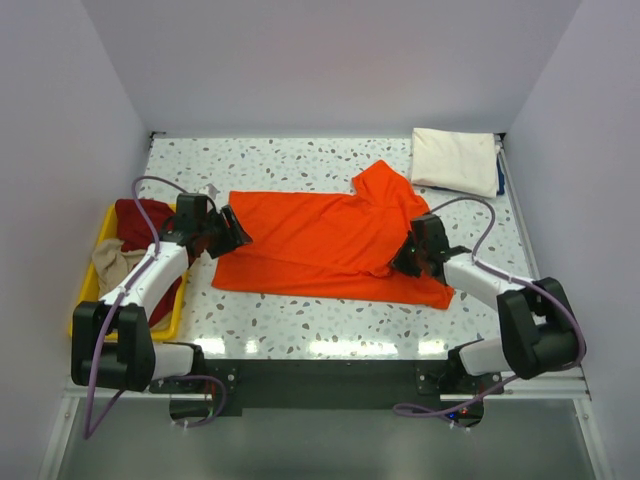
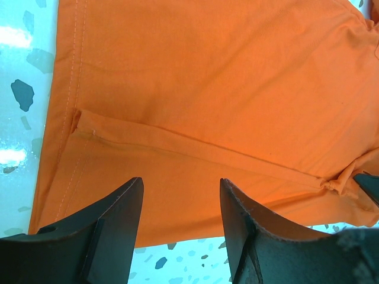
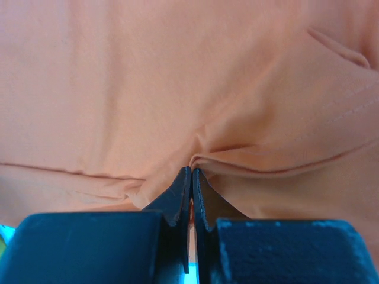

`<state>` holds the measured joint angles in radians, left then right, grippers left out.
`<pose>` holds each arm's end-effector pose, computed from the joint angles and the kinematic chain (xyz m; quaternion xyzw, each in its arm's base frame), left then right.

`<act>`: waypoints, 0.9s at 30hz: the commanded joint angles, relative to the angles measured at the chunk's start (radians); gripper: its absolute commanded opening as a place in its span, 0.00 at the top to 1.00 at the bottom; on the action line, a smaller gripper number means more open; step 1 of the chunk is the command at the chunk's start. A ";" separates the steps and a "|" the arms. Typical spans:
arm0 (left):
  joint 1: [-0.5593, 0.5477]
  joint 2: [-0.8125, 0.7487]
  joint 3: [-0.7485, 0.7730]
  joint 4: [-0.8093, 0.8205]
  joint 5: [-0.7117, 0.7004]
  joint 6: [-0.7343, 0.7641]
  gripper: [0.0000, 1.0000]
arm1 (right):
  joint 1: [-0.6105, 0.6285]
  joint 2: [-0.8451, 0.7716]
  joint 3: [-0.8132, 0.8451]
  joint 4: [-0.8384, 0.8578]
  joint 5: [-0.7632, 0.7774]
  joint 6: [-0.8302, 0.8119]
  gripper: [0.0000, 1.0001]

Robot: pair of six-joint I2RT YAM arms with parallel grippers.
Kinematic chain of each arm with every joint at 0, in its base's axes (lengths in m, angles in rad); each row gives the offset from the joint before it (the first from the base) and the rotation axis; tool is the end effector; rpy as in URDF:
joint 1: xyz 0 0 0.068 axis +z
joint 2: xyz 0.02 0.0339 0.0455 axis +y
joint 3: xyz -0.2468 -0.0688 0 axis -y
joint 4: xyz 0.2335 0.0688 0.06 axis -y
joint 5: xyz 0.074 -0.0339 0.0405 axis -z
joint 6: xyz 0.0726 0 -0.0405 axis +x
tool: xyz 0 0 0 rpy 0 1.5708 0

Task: Fold and stack the t-shirts
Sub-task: Fold the tshirt

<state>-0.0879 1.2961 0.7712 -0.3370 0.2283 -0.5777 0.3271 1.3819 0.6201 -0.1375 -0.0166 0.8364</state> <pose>0.2769 -0.0409 0.1761 -0.1876 0.9135 -0.2136 0.2910 0.2603 0.0896 0.1234 0.2352 0.9144 0.1876 0.2710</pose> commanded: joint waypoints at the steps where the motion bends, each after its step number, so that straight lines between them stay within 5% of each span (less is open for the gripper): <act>1: -0.006 -0.014 0.004 0.030 0.006 0.038 0.41 | 0.004 0.022 0.070 0.045 0.030 -0.022 1.00; 20: -0.006 -0.011 0.002 0.026 -0.004 0.039 0.41 | 0.004 0.192 0.219 0.110 0.053 -0.040 1.00; 27: -0.006 -0.008 -0.001 0.023 -0.012 0.039 0.41 | 0.003 0.218 0.250 0.167 0.026 -0.108 0.81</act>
<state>-0.0879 1.2961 0.7712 -0.3374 0.2264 -0.5560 0.3271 1.5982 0.8238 -0.0601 0.0082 0.7792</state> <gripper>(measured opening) 0.590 0.171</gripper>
